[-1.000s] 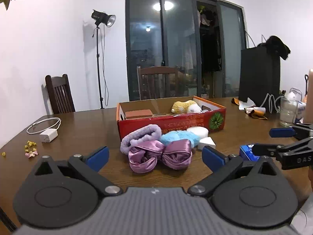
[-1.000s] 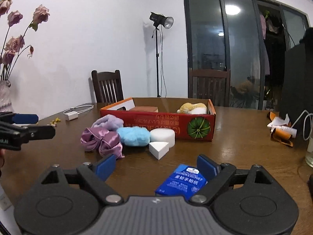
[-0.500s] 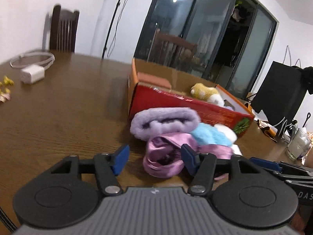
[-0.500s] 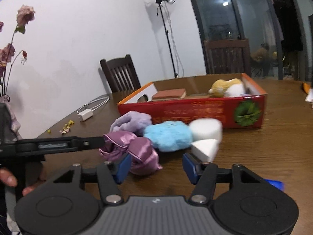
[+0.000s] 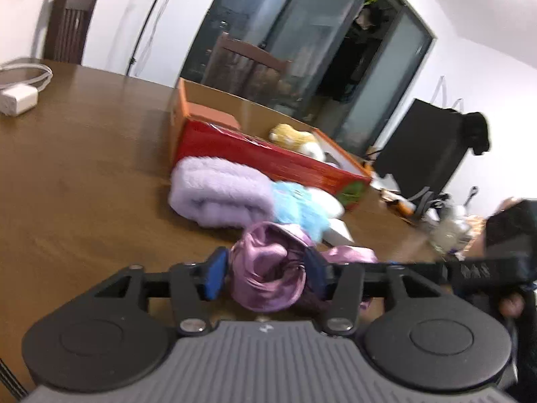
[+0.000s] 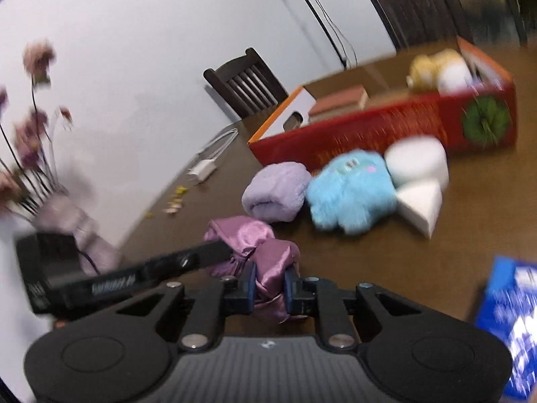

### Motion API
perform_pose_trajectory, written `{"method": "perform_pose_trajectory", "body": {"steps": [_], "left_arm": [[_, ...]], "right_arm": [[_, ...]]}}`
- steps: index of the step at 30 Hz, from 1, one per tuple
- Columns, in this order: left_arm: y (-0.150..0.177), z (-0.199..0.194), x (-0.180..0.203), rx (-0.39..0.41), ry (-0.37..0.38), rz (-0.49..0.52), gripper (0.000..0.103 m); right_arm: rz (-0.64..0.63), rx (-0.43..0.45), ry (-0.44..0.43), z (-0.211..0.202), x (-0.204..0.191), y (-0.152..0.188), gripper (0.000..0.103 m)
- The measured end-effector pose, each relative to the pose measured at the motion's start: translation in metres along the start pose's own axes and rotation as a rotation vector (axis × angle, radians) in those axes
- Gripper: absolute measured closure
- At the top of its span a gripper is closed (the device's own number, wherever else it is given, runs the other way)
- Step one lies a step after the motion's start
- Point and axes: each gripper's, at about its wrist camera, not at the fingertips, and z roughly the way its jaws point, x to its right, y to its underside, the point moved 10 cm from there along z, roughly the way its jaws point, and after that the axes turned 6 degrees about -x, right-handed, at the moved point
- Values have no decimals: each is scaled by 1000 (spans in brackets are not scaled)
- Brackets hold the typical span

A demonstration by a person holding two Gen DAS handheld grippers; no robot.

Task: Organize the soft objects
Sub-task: 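Close the left gripper on a pink satin scrunchie while the right gripper grips beside it, then carry the pink scrunchie over the box with both grippers and open them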

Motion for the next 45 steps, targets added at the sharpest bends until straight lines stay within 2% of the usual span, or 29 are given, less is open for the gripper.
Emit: {"method": "perform_pose_trajectory", "body": {"steps": [2, 5, 9, 12, 14, 18, 21, 25, 29, 31, 33, 35, 37, 39, 40, 41, 43, 45], "left_arm": [[6, 7, 4, -16, 30, -2, 44], [10, 25, 5, -48, 2, -7, 45], [5, 36, 8, -51, 20, -31, 45], [4, 45, 6, -66, 32, -70, 58], [4, 47, 9, -65, 45, -75, 72], [2, 39, 20, -50, 37, -44, 79], [-17, 25, 32, 16, 61, -10, 79], [-65, 30, 36, 46, 92, -18, 79], [-134, 62, 45, 65, 91, 42, 78], [-170, 96, 43, 11, 92, 45, 77], [-201, 135, 32, -64, 92, -22, 77], [-225, 174, 21, -110, 50, -33, 78], [-239, 216, 5, -165, -19, -26, 78], [-239, 249, -8, -229, -65, -50, 77], [-237, 262, -15, -254, -100, -54, 73], [-237, 268, -19, -258, -120, -46, 65], [-236, 276, -28, -251, -175, -53, 62], [-238, 274, -30, -248, -147, -70, 58]], "right_arm": [[59, -17, 4, -4, 16, 1, 87], [89, -20, 44, -1, 31, 3, 87], [37, 8, 128, 2, 34, 1, 83], [-4, 25, 187, 4, 37, -2, 80], [4, 34, 190, 5, 39, -2, 80], [-23, 46, 178, 0, 35, -1, 87], [-68, 87, 161, -13, 19, -10, 88], [-121, 159, 152, -27, 9, -47, 88], [-208, 216, 217, -29, 12, -110, 88], [-224, 232, 257, -24, 22, -152, 88], [-226, 232, 328, -11, 40, -197, 89], [-205, 197, 402, 12, 65, -237, 89], [-152, 139, 437, 38, 90, -263, 89], [-91, 91, 475, 62, 118, -281, 89], [-69, 64, 497, 73, 130, -286, 89], [-45, 43, 514, 82, 140, -287, 88], [-40, -28, 548, 100, 151, -280, 86], [-67, -51, 559, 108, 153, -270, 83]]}}
